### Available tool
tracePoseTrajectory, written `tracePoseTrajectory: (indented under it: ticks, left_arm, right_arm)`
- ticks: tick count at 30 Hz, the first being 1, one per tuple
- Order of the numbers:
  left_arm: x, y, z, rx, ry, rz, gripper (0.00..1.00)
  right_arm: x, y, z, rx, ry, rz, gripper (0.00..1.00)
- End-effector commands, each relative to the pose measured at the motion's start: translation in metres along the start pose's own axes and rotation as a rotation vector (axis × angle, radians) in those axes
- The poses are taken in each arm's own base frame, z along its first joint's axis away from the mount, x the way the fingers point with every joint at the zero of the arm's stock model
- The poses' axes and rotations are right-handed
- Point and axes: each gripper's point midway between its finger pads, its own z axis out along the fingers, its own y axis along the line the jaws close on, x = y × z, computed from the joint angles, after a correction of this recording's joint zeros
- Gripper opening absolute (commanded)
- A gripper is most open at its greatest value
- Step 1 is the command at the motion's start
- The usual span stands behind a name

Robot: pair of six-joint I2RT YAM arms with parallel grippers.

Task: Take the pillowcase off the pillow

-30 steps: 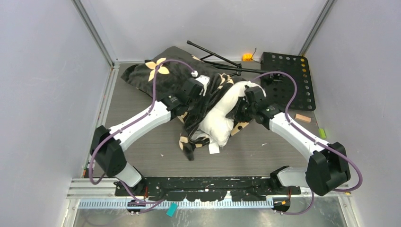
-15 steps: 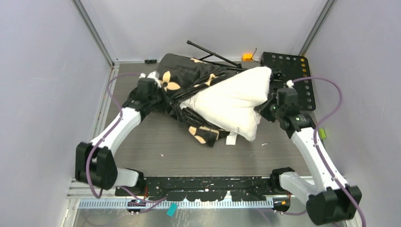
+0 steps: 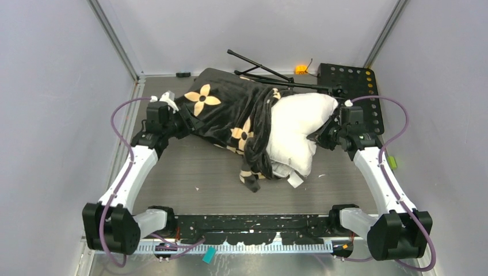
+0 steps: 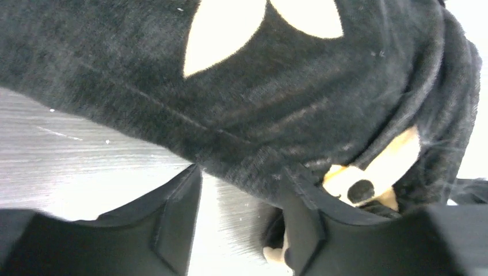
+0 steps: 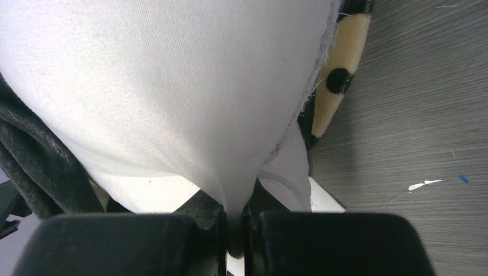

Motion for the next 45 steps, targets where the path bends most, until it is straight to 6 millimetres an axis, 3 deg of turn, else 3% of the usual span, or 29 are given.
tracePoseTrajectory:
  ticks: [1, 4, 7, 14, 20, 26, 31, 35, 39, 45]
  left_arm:
    - [-0.008, -0.01, -0.036, 0.004, -0.049, 0.063, 0.66]
    - [-0.003, -0.019, -0.058, 0.039, -0.055, 0.084, 0.97]
    - [0.007, -0.027, -0.073, 0.081, -0.032, 0.079, 1.0]
    - [0.03, -0.028, -0.074, 0.114, 0.047, -0.007, 1.0]
    - [0.047, -0.003, -0.066, -0.019, 0.074, -0.181, 1.0]
    - [0.067, -0.013, -0.053, 0.084, 0.154, -0.269, 0.99]
    - [0.065, -0.03, -0.044, 0.215, 0.149, -0.341, 0.97]
    - [0.053, -0.023, -0.033, 0.186, 0.096, -0.378, 0.95]
    - [0.036, -0.01, -0.013, 0.167, 0.026, -0.459, 0.84]
    - [0.018, -0.014, 0.022, 0.235, 0.021, -0.548, 0.68]
  right_arm:
    - [-0.015, 0.008, -0.012, -0.039, -0.079, -0.052, 0.0]
    - [-0.013, 0.008, -0.013, -0.049, -0.074, -0.062, 0.0]
    - [-0.011, 0.009, -0.012, -0.053, -0.068, -0.063, 0.0]
    - [-0.007, 0.01, -0.014, -0.069, -0.058, -0.063, 0.0]
    - [0.006, 0.017, -0.019, -0.138, -0.02, -0.068, 0.0]
    - [0.017, 0.019, -0.024, -0.176, 0.001, -0.067, 0.0]
    - [0.02, 0.016, -0.022, -0.168, 0.016, -0.058, 0.0]
    - [0.022, 0.014, -0.021, -0.162, 0.023, -0.055, 0.0]
    - [0.02, 0.015, -0.025, -0.165, 0.005, -0.051, 0.0]
    - [0.016, 0.017, -0.029, -0.161, -0.018, -0.044, 0.0]
